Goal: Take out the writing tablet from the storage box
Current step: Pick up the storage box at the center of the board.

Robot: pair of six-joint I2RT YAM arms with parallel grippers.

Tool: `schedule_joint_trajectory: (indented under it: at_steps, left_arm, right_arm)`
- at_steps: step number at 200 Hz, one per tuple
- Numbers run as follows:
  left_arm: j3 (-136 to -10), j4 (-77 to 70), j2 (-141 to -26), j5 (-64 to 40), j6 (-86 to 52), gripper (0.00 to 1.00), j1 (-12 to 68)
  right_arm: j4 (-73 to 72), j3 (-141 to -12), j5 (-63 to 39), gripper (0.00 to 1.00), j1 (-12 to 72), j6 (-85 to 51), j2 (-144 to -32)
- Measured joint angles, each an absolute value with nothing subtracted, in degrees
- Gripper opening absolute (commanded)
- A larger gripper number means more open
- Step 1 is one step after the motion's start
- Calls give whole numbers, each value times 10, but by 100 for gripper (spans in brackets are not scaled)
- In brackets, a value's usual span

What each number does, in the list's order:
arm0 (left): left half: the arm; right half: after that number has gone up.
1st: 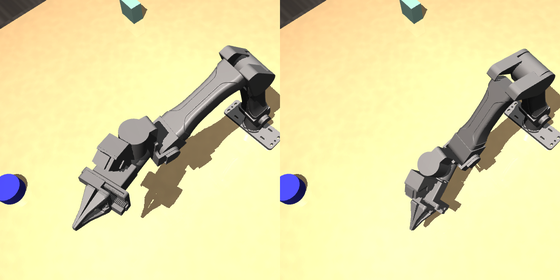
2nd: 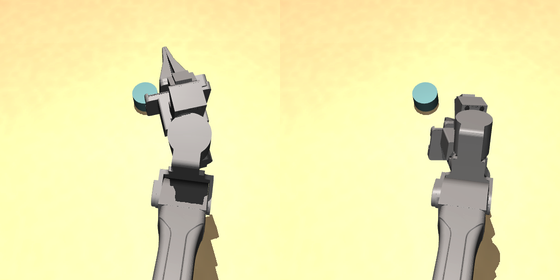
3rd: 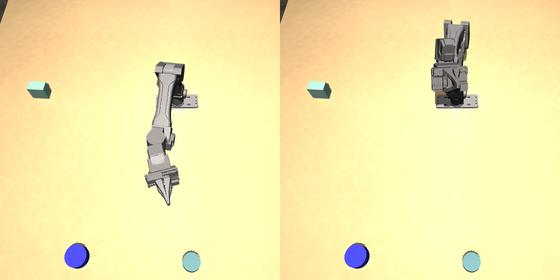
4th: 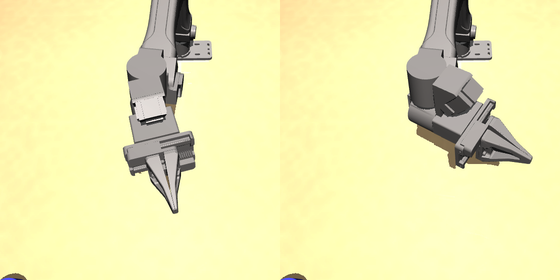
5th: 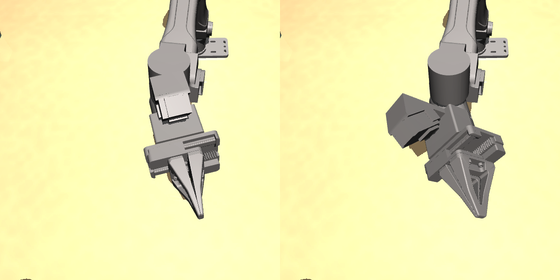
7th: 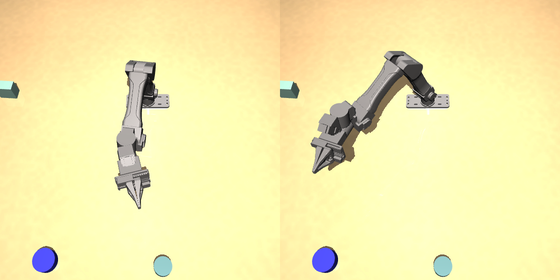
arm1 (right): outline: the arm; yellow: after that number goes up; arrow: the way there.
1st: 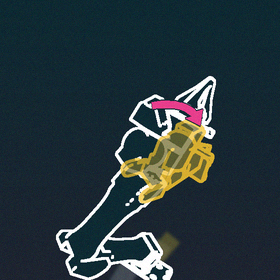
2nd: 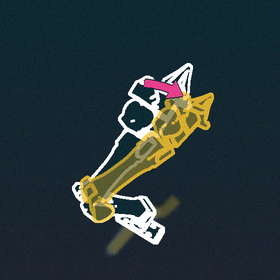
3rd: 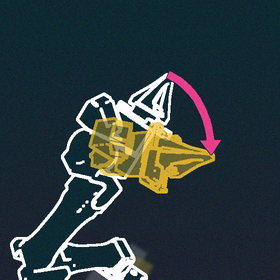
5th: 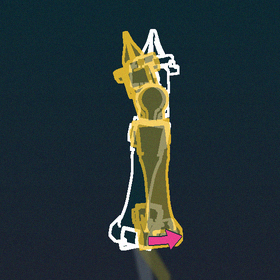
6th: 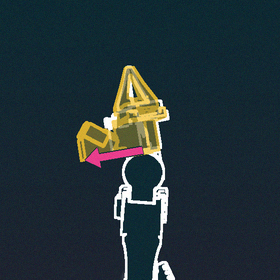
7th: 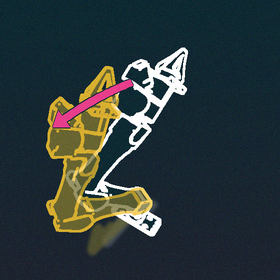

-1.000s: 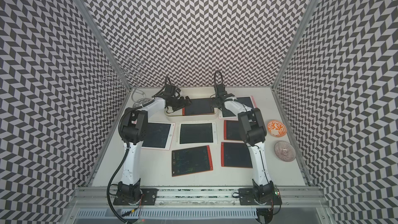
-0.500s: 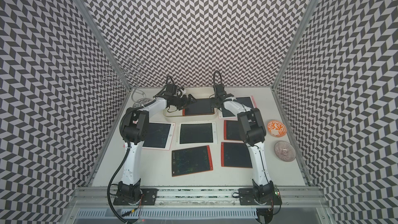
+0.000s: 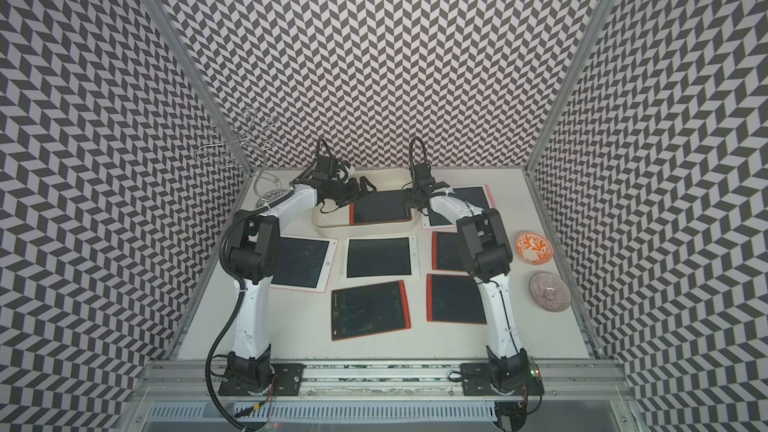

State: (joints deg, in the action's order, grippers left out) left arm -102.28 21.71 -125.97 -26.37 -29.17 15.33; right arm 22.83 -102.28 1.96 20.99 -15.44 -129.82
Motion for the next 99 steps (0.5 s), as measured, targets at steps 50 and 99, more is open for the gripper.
schedule_joint_trajectory:
  at_steps: [50,99]
  left_arm:
    - [-1021,246,-1251,-211,-276,99,131]
    - [-1021,259,-1251,-201,-265,99,129]
  right_arm:
    - [140,-943,36,0,210,-159,-1260]
    - [22,-868,50,0,210,-159,-1232]
